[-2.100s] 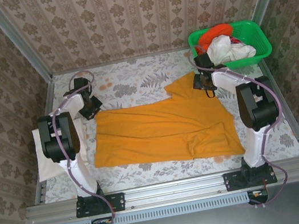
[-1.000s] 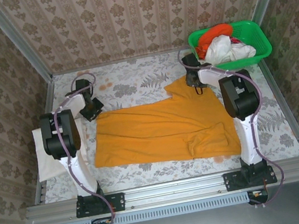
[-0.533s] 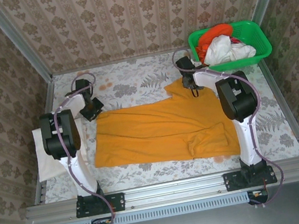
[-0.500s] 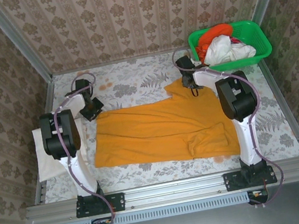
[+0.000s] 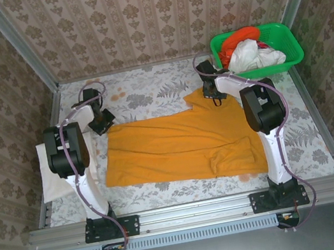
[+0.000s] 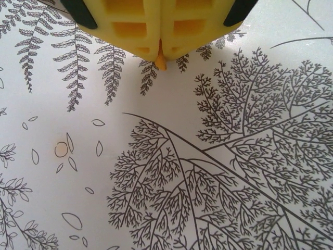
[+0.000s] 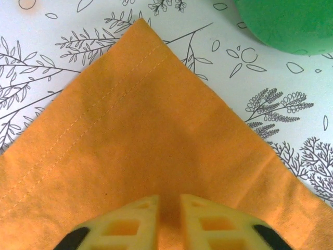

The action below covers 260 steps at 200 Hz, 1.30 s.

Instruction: Fold and stack the t-shirts

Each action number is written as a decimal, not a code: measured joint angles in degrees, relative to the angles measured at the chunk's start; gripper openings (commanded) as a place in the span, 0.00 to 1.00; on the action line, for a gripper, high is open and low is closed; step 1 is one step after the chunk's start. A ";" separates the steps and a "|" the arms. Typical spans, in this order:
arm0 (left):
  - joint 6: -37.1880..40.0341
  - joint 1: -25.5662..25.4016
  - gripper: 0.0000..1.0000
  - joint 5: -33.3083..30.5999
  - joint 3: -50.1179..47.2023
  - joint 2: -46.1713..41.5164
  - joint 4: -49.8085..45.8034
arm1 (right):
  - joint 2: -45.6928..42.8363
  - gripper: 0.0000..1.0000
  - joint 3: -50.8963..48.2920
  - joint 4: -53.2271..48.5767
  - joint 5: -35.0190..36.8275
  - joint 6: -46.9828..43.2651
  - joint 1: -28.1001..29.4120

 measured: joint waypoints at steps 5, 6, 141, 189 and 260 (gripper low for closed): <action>0.00 0.02 0.00 0.07 0.00 0.00 0.00 | 0.00 0.03 0.28 -0.48 -0.39 -0.31 -0.02; 0.00 0.04 0.00 0.07 0.00 0.00 0.02 | 0.00 0.02 0.35 -0.57 -0.46 -0.20 -0.02; 0.31 0.66 0.00 0.76 0.00 0.00 0.37 | 0.22 0.36 1.01 -4.09 -1.88 3.65 1.29; 0.83 1.05 0.00 0.98 0.00 -0.02 0.35 | 0.42 0.00 1.70 -5.49 -2.82 3.67 1.92; 0.85 1.44 0.00 1.38 0.00 -0.52 0.39 | -2.58 0.00 -0.61 -3.67 -0.33 0.87 1.92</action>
